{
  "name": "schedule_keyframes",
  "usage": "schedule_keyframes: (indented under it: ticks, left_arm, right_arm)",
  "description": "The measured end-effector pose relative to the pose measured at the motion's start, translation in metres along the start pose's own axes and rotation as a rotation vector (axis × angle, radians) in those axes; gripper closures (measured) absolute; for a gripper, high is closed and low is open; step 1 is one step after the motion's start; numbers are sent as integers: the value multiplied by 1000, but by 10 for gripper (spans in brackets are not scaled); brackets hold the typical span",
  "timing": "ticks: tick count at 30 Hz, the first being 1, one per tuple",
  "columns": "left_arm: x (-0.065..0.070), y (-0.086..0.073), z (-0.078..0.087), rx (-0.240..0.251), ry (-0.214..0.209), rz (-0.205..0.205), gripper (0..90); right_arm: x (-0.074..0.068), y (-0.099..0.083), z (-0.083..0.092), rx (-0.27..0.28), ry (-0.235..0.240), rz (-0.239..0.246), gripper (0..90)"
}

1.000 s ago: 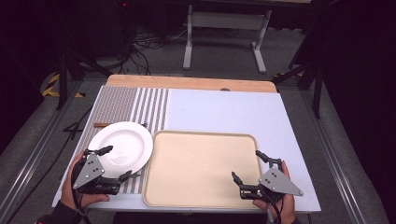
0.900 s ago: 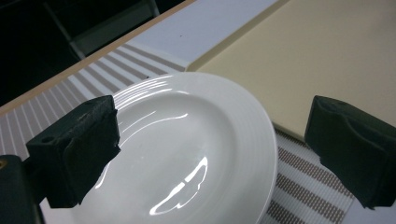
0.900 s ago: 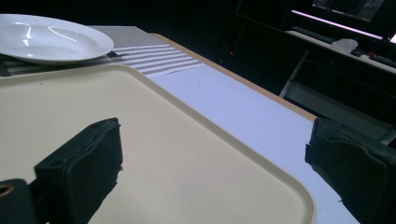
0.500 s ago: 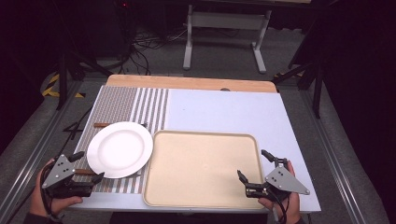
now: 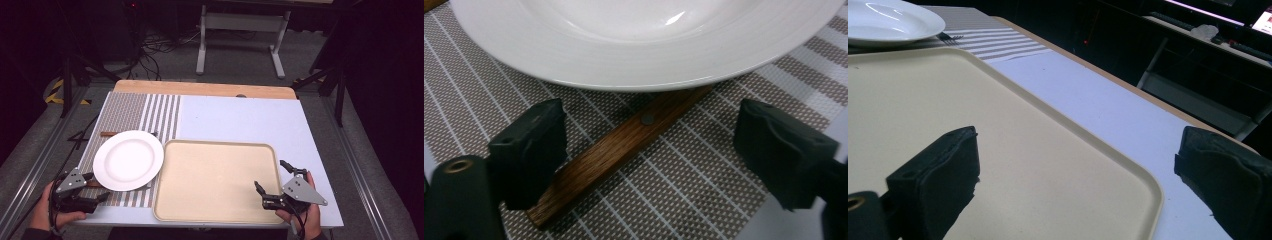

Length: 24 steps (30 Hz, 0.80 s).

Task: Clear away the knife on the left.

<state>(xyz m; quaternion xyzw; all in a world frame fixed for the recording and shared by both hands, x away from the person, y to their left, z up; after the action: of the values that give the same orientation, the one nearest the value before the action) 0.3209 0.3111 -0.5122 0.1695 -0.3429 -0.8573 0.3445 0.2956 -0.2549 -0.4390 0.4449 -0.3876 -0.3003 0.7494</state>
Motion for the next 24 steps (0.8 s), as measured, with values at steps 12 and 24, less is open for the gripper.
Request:
schedule_keyframes:
  ticks: [12,24]
  left_arm:
    - [13,1,11,-56,-107,-75,661]
    - [26,12,-3,-29,-131,-30,694]
  right_arm:
    - [4,-6,-6,-31,8,-7,51]
    - [-4,-6,-10,-50,43,20,62]
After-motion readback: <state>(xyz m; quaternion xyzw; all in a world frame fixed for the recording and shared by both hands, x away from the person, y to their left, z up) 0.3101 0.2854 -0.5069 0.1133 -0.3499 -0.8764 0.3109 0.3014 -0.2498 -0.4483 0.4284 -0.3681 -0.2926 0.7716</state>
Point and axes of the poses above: each handheld gripper's, and its own axes: z roughly backward along the jaws, y roughly out of its top, x roughly to its right, the point moved 3 cm from there along -z, roughly forward along the jaws, and after that the axes turned 1 degree about -x, right-handed, at the moved point
